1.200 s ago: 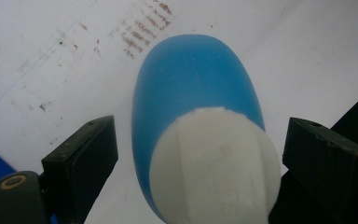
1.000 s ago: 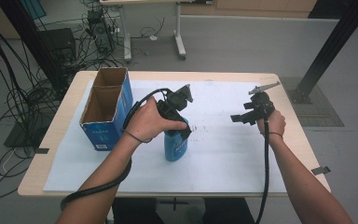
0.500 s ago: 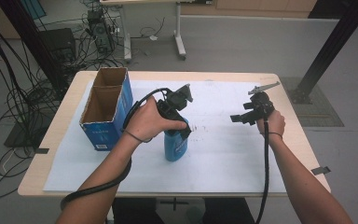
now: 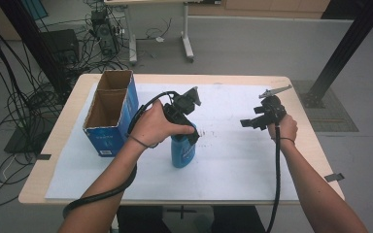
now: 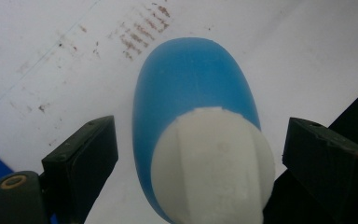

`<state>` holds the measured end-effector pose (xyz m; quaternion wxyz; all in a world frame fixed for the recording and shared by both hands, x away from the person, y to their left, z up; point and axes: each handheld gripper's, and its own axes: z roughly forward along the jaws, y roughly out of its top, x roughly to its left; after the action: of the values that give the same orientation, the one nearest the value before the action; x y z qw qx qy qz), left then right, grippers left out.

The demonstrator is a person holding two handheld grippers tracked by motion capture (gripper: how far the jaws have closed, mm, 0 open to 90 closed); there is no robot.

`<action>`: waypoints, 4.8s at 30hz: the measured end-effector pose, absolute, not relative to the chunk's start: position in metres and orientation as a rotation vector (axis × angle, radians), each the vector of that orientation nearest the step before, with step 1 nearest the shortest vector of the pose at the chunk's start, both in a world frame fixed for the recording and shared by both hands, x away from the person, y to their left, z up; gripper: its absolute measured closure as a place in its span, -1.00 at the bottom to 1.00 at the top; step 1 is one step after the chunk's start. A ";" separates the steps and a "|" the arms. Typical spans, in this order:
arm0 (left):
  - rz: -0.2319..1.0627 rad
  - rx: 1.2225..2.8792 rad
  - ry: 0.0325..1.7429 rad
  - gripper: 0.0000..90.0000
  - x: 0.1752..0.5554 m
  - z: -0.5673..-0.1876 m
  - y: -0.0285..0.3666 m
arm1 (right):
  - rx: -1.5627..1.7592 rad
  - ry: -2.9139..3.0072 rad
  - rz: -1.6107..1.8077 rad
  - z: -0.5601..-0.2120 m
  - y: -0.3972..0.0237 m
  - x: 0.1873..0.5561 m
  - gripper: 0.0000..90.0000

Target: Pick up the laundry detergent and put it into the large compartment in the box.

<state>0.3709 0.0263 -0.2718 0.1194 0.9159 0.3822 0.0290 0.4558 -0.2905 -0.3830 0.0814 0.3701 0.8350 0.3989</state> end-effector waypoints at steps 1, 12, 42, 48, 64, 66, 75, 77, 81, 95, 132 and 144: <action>0.086 2.677 1.116 -0.76 0.371 -0.272 0.027 | 1.102 2.494 1.192 -0.383 -0.290 0.456 -0.96; 0.097 2.680 1.127 -0.76 0.372 -0.273 0.027 | 1.099 2.494 1.199 -0.383 -0.290 0.456 -0.96; 0.104 2.674 1.170 -0.32 0.374 -0.278 0.025 | 1.107 2.493 1.204 -0.384 -0.291 0.456 -0.96; 0.104 2.692 1.161 -0.25 0.373 -0.277 0.024 | 1.106 2.492 1.211 -0.384 -0.291 0.456 -0.96; 0.103 2.702 1.169 -0.17 0.372 -0.278 0.023 | 1.105 2.486 1.210 -0.384 -0.292 0.456 -0.96; 0.103 2.703 1.170 -0.17 0.372 -0.277 0.022 | 1.105 2.486 1.210 -0.383 -0.292 0.456 -0.96; 0.099 2.705 1.171 -0.17 0.373 -0.277 0.023 | 1.117 2.487 1.208 -0.384 -0.292 0.456 -0.96; 0.100 2.704 1.170 -0.17 0.373 -0.277 0.023 | 1.116 2.488 1.209 -0.384 -0.291 0.456 -0.96; 0.099 2.703 1.170 -0.17 0.373 -0.277 0.023 | 1.116 2.487 1.210 -0.384 -0.291 0.456 -0.96; 0.102 2.711 1.160 -0.18 0.373 -0.277 0.023 | 1.126 2.483 1.207 -0.384 -0.292 0.456 -0.96; 0.104 2.702 1.153 -0.18 0.372 -0.278 0.024 | 1.114 2.478 1.209 -0.382 -0.292 0.457 -0.96; 0.098 2.698 1.154 -0.18 0.373 -0.278 0.024 | 1.111 2.479 1.209 -0.380 -0.290 0.457 -0.96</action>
<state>0.3726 0.0242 -0.2779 0.1026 0.9140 0.3910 0.0331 0.4573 -0.2903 -0.3800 0.0839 0.3722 0.8309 0.4050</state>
